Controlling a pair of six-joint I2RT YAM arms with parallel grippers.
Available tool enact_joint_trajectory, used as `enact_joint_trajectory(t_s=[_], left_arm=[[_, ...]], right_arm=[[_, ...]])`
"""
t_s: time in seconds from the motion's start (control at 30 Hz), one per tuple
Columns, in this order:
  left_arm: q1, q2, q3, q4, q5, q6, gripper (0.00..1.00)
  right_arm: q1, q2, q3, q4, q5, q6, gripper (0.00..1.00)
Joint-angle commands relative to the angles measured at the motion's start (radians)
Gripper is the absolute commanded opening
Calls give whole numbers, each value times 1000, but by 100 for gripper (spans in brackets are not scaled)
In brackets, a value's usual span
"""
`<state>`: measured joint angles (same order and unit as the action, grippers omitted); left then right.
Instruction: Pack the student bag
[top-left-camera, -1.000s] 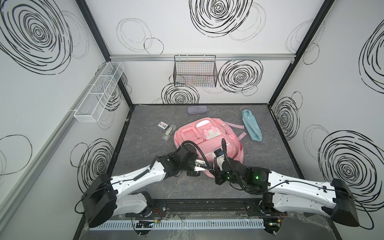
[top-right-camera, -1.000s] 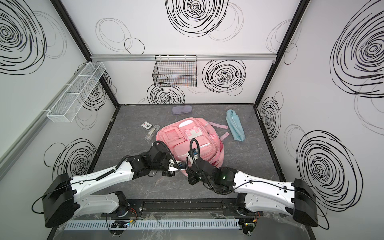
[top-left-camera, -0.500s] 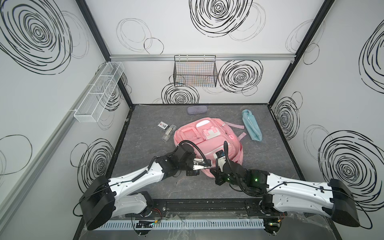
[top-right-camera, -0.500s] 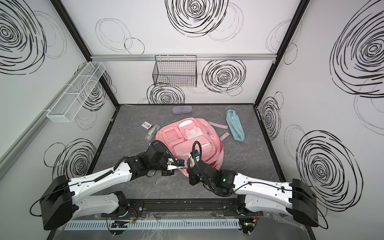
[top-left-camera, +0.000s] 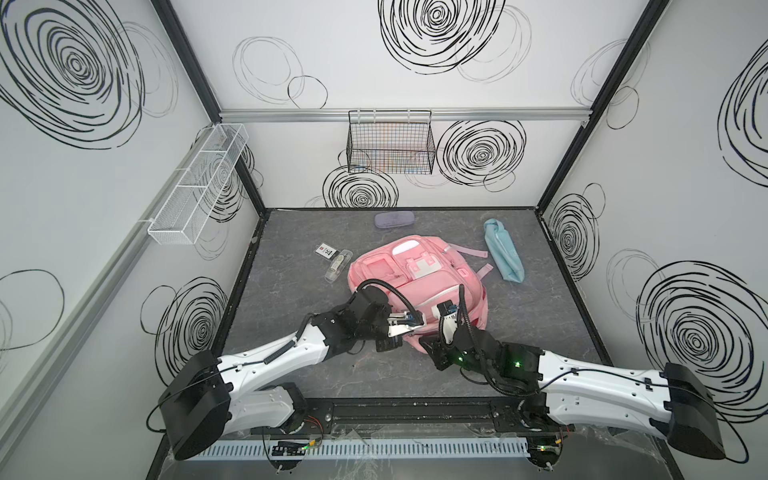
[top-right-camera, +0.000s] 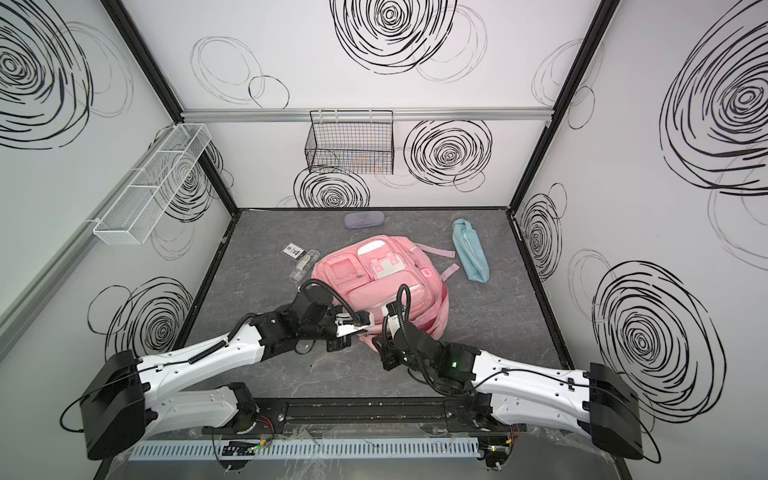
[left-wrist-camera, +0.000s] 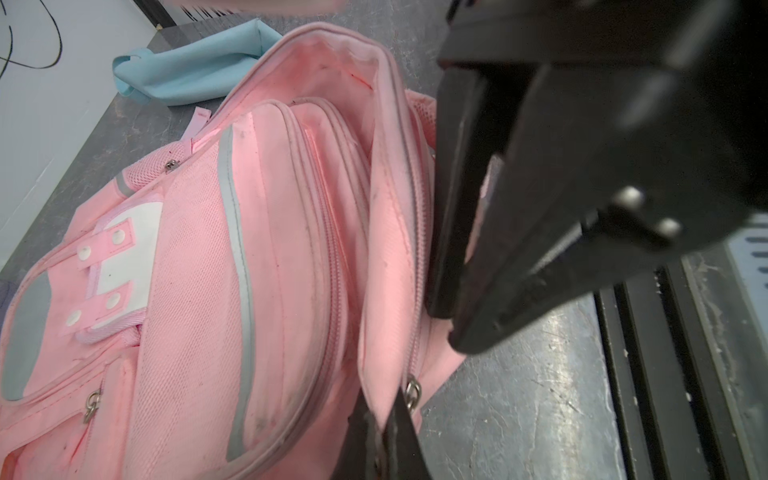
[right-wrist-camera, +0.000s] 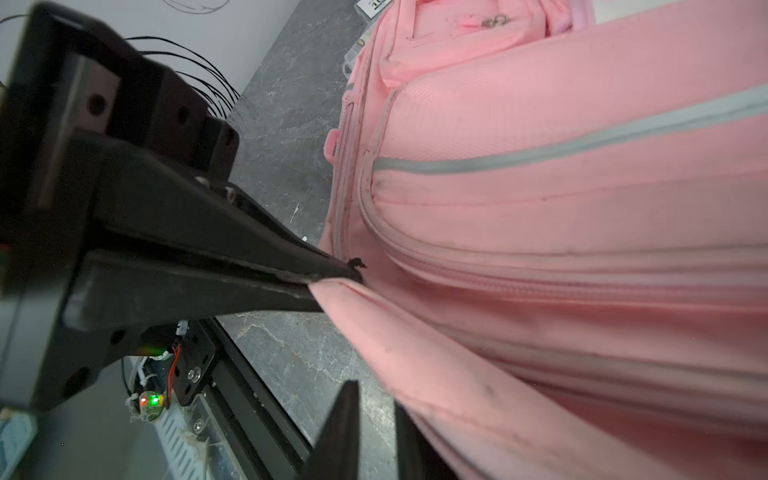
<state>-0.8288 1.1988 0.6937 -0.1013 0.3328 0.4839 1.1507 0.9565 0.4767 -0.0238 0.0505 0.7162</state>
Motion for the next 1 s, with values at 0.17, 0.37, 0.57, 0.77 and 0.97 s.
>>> enact_joint_trajectory(t_s=[0.17, 0.37, 0.57, 0.77, 0.97], left_arm=[[-1, -26, 45, 139, 22, -202, 0], [2, -6, 51, 178, 74, -333, 0], [-2, -18, 35, 216, 140, -407, 0], [-3, -27, 46, 214, 178, -420, 0], [-10, -22, 73, 227, 224, -444, 0]], right_arm=[[85, 33, -50, 151, 102, 32, 42], [119, 89, -53, 186, 249, 100, 50], [116, 112, -62, 242, 388, 113, 53], [111, 148, -64, 260, 460, 112, 52], [112, 196, -67, 269, 500, 108, 50]])
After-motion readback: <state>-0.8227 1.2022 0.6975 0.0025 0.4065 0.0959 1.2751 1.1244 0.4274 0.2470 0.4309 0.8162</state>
